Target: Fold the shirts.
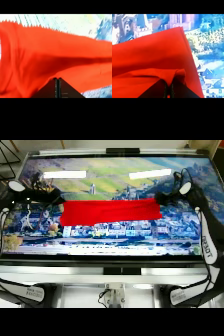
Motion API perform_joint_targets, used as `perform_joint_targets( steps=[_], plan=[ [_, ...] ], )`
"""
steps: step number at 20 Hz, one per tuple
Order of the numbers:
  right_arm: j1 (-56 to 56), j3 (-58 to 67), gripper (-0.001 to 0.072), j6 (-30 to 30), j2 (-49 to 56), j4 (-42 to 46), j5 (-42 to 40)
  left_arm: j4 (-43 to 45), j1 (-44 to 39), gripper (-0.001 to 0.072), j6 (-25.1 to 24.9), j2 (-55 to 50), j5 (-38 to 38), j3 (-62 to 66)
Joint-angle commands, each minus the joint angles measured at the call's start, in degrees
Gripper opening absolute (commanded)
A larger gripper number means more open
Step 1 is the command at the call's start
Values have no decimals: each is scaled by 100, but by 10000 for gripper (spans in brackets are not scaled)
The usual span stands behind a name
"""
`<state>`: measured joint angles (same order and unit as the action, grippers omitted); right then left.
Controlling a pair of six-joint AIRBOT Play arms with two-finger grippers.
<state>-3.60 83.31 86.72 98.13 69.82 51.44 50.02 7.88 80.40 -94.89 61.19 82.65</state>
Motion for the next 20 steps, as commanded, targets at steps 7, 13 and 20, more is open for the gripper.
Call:
perform_joint_targets(
  steps=[7, 13, 20],
  plan=[
    [-57, 197, 567, -101, 444, 125, 396, -249, 98, 557, 280, -911, 162, 533],
    [-422, 197, 625, -109, 542, -455, 365, -249, 151, 547, 105, -748, 997, 1036],
    [-350, 197, 622, -162, 1014, -1567, 452, -251, -201, 546, -136, -446, 999, 1038]
  ],
)
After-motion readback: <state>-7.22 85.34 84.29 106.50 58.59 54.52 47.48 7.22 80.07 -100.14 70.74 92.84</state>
